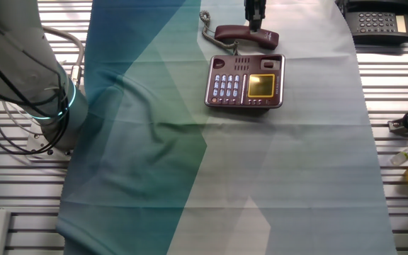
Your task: Place the handset of the telephone on the corresponding phone cradle
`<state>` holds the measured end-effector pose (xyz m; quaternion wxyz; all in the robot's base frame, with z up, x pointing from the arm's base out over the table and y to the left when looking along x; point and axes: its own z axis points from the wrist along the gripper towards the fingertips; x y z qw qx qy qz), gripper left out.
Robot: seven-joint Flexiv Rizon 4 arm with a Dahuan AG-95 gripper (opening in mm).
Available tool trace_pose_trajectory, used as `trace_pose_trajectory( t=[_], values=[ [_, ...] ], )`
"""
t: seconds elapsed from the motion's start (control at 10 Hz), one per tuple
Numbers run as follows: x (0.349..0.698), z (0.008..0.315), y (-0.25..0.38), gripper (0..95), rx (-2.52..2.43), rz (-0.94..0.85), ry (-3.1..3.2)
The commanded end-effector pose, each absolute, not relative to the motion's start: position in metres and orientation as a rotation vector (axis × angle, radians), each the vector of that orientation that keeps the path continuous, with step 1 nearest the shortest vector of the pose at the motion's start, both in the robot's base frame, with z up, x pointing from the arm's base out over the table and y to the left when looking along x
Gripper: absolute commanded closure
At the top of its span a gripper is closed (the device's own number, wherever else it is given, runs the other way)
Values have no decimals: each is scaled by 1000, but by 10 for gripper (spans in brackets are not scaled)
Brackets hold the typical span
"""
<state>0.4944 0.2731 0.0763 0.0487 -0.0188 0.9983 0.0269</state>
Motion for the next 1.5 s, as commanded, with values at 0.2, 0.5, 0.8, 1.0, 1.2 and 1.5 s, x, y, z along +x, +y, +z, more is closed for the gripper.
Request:
trace_pose_trajectory(
  t=[0.2, 0.5, 0.8, 1.0, 1.2, 1.5],
  values=[
    [494, 76, 273, 570, -56, 82, 3045],
    [494, 76, 273, 570, -40, 83, 3048],
    [494, 76, 273, 570, -33, 66, 3047],
    [494, 76, 273, 570, -31, 7, 3066],
    [494, 76, 273, 760, -37, -19, 3066],
    [494, 76, 273, 760, -113, -19, 3068]
  ],
)
